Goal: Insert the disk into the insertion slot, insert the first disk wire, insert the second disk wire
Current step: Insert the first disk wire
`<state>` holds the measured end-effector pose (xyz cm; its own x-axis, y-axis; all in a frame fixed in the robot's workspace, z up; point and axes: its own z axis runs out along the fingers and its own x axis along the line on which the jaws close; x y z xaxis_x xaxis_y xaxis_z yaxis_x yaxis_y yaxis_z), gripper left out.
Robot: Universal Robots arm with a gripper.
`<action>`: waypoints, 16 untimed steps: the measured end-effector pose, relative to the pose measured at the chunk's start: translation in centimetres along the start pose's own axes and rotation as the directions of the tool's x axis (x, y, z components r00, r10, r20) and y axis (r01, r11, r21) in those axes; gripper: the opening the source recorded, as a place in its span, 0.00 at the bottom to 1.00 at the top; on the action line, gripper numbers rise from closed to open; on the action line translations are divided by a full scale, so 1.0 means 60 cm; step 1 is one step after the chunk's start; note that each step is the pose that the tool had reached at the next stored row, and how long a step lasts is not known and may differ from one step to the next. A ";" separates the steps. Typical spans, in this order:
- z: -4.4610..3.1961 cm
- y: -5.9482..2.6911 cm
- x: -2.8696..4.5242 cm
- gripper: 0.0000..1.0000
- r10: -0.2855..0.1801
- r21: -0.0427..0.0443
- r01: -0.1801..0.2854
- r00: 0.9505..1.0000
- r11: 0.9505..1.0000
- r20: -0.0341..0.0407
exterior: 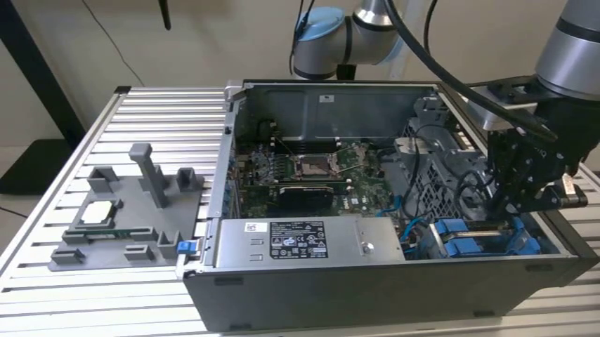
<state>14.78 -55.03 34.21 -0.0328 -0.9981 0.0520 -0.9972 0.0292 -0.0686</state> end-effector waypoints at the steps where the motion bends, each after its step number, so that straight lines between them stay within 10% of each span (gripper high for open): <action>1: 0.000 -0.001 0.001 0.00 0.000 0.000 0.000 1.000 1.000 0.000; 16: 0.006 -0.003 0.002 0.00 -0.004 0.000 0.004 1.000 1.000 0.000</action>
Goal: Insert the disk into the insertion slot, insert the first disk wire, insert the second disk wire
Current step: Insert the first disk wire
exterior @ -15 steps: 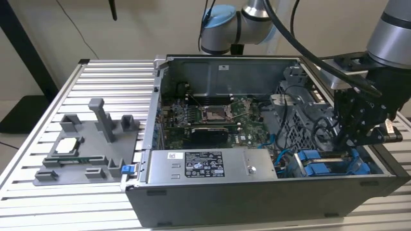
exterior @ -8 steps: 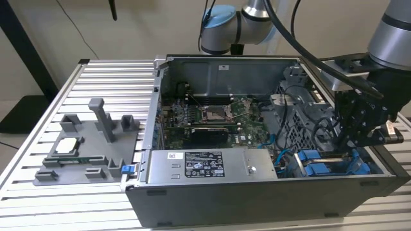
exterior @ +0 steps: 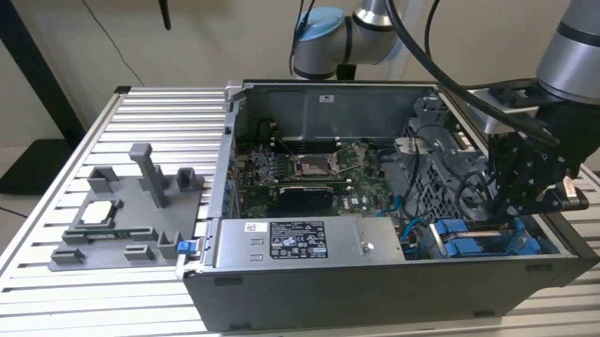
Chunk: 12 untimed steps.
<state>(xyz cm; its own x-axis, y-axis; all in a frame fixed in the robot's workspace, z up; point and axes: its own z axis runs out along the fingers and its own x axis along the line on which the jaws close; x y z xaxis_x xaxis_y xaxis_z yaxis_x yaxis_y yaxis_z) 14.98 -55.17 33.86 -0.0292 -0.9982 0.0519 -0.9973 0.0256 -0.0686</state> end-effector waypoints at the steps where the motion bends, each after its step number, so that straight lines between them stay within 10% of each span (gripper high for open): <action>1: 0.000 0.000 0.000 0.00 0.000 0.000 0.000 1.000 1.000 0.000; 9: 0.008 0.001 0.000 0.00 0.000 0.000 0.000 1.000 1.000 0.000; 10: 0.007 0.001 0.000 1.00 0.000 0.000 0.000 1.000 1.000 0.000; 12: -0.002 0.000 0.000 1.00 0.001 0.001 -0.001 1.000 1.000 0.001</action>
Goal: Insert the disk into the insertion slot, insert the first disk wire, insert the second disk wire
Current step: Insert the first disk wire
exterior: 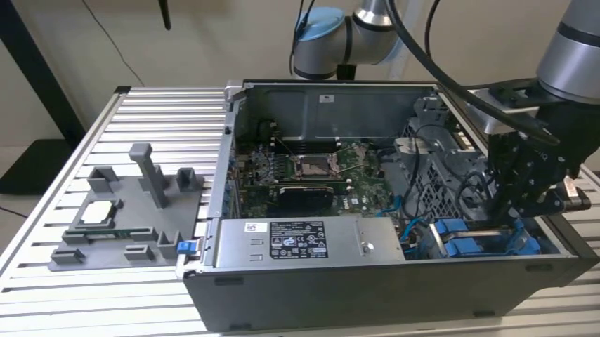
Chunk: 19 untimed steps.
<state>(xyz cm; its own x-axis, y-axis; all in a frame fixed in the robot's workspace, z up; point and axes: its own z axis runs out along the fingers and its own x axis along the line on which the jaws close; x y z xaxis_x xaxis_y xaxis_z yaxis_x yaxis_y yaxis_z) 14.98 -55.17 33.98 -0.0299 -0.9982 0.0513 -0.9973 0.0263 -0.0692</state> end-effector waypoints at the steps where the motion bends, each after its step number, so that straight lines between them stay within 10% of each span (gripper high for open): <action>1: -0.006 0.000 0.000 1.00 0.000 0.000 0.000 1.000 1.000 -0.001; 19: -0.076 -0.005 0.002 1.00 0.001 0.000 -0.001 1.000 1.000 -0.006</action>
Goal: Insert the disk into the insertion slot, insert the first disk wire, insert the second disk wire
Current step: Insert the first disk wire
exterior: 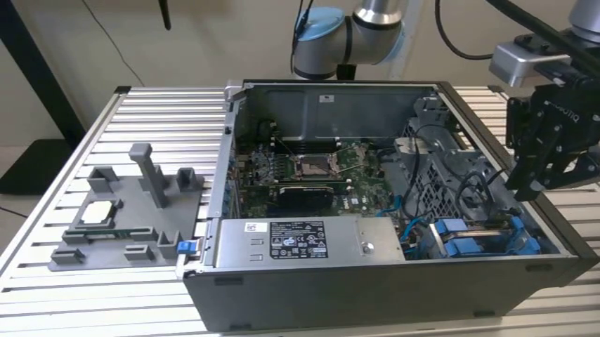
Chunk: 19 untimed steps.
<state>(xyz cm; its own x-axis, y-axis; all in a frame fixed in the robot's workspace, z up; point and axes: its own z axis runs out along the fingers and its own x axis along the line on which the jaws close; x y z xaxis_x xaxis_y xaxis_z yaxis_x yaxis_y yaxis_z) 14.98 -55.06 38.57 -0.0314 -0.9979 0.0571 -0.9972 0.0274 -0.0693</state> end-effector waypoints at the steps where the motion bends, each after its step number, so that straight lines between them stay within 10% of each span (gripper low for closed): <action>1: -0.005 0.000 0.000 1.00 0.000 0.000 0.000 1.000 1.000 0.000; 13: -0.010 -0.001 0.001 1.00 0.000 0.000 0.000 1.000 1.000 0.000; 19: -0.012 -0.001 0.001 1.00 0.004 -0.002 -0.004 0.998 1.000 0.055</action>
<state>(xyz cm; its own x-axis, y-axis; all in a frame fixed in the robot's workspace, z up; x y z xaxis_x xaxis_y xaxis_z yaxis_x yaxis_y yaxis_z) 14.98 -55.06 39.27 -0.0313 -0.9995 0.0023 -0.9972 0.0311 -0.0676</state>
